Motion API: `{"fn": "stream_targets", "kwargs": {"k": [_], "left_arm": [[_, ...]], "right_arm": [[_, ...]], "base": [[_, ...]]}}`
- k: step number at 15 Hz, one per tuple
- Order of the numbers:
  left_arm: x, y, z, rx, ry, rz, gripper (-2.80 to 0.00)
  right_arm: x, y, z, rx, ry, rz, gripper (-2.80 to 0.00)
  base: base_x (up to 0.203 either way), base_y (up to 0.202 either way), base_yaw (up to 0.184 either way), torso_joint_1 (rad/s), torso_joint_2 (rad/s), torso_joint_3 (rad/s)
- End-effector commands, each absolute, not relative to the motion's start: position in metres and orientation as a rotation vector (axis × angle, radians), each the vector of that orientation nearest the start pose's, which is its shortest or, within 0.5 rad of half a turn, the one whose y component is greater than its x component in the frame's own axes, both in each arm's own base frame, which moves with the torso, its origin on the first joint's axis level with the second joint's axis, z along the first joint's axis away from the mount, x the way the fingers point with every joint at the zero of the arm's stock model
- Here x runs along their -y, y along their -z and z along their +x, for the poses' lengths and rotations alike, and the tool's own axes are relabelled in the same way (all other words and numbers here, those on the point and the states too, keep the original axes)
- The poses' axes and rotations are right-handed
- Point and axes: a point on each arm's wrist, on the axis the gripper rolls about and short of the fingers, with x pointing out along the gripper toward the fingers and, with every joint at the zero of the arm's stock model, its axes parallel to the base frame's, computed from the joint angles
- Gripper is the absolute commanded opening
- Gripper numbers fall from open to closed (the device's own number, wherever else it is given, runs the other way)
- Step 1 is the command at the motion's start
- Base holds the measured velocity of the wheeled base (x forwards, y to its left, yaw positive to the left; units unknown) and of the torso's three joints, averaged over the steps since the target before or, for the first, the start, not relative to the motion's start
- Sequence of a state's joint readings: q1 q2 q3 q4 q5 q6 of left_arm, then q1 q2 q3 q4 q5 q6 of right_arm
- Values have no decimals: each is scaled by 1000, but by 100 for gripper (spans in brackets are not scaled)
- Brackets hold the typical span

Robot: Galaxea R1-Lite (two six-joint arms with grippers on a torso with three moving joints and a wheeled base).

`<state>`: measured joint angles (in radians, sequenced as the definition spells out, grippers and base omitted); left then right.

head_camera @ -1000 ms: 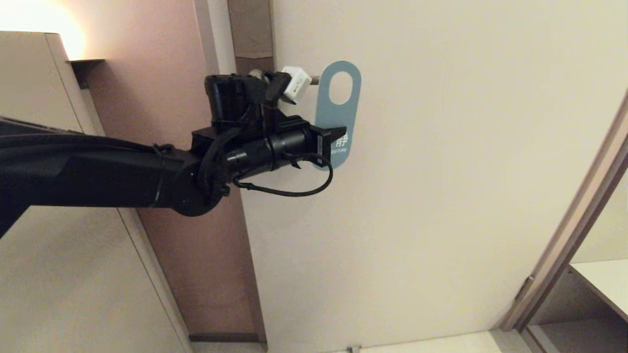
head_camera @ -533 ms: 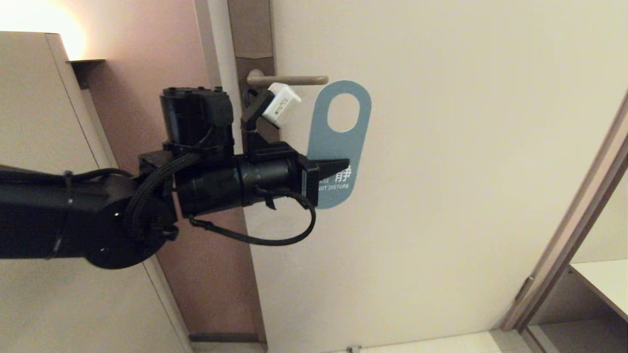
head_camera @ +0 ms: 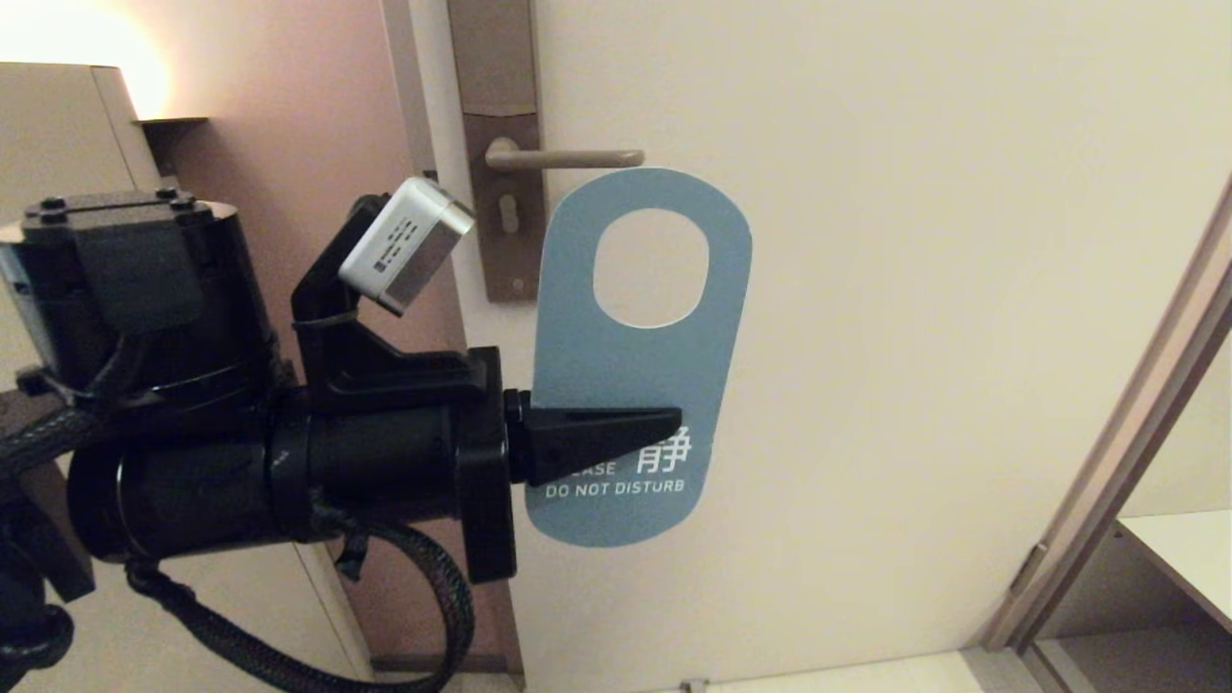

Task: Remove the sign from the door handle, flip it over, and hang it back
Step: Hand it to the other hand

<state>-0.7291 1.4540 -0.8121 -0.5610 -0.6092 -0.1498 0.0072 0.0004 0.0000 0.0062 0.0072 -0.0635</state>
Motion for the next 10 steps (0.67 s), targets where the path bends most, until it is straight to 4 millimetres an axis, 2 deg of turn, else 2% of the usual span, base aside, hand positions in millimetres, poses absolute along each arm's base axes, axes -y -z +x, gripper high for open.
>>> {"fn": "stream_targets", "kwargs": {"k": [1, 10], "left_arm": [[167, -246, 164, -179, 1368, -123, -280], [168, -242, 160, -195, 1397, -140, -280]], "right_arm": [[0, -75, -23, -6, -16, -64, -280], [0, -75, -23, -3, -25, -90, -280]], "base": [[0, 0, 0, 0, 0, 0], [0, 0, 0, 0, 0, 0]]}}
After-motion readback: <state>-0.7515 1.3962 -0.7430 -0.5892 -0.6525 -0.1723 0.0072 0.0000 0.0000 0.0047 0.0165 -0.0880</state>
